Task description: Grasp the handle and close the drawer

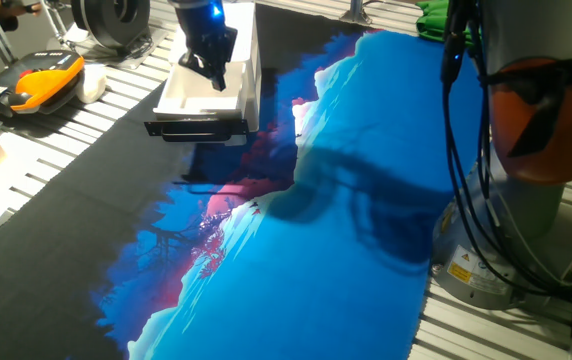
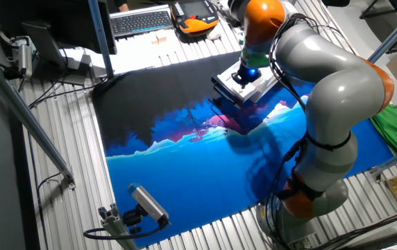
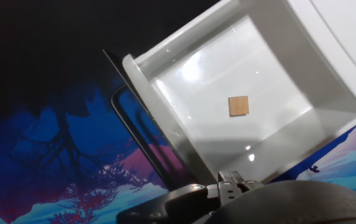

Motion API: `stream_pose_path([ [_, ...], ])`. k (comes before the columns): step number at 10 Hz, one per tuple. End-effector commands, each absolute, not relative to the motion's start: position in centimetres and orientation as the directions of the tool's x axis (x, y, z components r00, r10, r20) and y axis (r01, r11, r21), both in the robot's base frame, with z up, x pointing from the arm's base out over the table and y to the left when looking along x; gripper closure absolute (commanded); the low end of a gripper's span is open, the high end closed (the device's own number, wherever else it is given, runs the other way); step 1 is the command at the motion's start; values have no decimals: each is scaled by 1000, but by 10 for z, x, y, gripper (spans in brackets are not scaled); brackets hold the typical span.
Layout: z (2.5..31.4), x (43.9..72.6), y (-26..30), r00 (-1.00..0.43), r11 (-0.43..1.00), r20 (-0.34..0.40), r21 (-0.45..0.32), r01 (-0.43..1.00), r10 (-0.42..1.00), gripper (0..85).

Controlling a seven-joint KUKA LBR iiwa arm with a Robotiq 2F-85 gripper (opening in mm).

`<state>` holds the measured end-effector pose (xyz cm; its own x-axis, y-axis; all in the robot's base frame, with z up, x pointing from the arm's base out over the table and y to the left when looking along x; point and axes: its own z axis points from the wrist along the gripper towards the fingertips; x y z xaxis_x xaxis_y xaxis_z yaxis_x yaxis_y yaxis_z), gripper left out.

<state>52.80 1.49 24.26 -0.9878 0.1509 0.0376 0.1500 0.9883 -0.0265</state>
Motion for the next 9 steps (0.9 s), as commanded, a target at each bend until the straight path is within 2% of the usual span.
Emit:
stream_pose_path([
  [1, 243, 530, 17, -988, 989, 37, -24, 148, 149, 850],
  [5, 257, 542, 50, -984, 985, 49, -46, 166, 169, 850],
  [9, 253, 545, 68, -992, 991, 29, -67, 118, 120, 850],
])
